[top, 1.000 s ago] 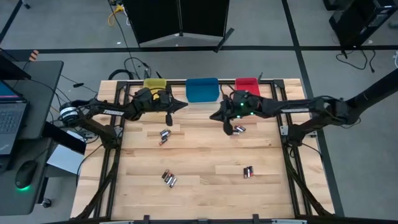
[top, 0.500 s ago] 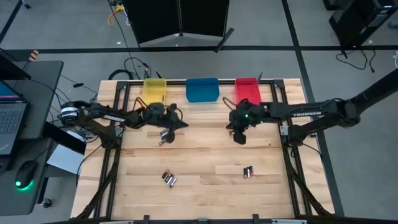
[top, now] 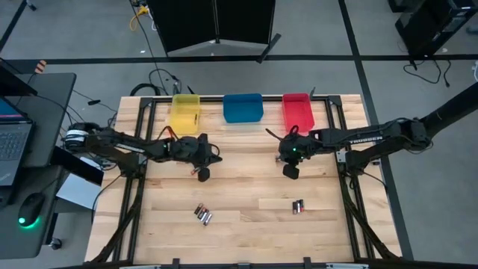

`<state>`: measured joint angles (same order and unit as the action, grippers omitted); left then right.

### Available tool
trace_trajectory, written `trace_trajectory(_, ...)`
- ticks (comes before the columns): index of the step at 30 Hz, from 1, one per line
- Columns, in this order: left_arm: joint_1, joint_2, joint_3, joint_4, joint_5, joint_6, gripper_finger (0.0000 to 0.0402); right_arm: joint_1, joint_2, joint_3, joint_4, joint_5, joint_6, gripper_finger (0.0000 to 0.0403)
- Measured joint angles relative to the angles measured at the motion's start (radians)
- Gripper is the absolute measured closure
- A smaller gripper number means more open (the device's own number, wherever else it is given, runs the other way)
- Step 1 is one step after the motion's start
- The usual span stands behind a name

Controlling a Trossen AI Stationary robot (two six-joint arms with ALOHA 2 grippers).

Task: Sort batteries
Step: Put the black orange battery into the blue bin

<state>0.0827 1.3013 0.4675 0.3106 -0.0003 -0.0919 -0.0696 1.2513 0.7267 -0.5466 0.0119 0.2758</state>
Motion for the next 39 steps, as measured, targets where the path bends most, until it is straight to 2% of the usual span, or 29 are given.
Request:
trace_trajectory(9,-0.011,-0.266,0.007,-0.449,0.003,-0.209,0.0394,0.030,0.007,-0.018,0.079,0.082,0.040,0.0383)
trace_trajectory(12,-0.014,-0.295,0.038,-0.639,-0.032,-0.242,0.0394,0.035,0.007,-0.018,0.114,0.082,0.039,0.0382)
trace_trajectory(15,-0.015,-0.295,0.065,-0.741,-0.038,-0.257,0.0394,0.037,0.007,-0.018,0.128,0.082,0.038,0.0385)
trace_trajectory(21,-0.056,-0.260,0.085,-0.815,0.012,-0.374,0.0381,0.037,0.007,-0.018,0.127,0.082,0.014,0.0384)
trace_trajectory(29,-0.147,-0.194,0.085,-0.852,0.020,-0.585,0.0298,0.037,0.007,-0.018,0.126,0.082,-0.040,0.0383)
trace_trajectory(35,-0.178,-0.143,0.085,-0.837,-0.120,-0.622,0.0248,0.035,0.007,-0.018,0.130,0.099,-0.070,0.0385)
trace_trajectory(39,-0.178,-0.119,0.085,-0.828,-0.144,-0.624,0.0235,0.034,0.007,-0.018,0.135,0.100,-0.070,0.0383)
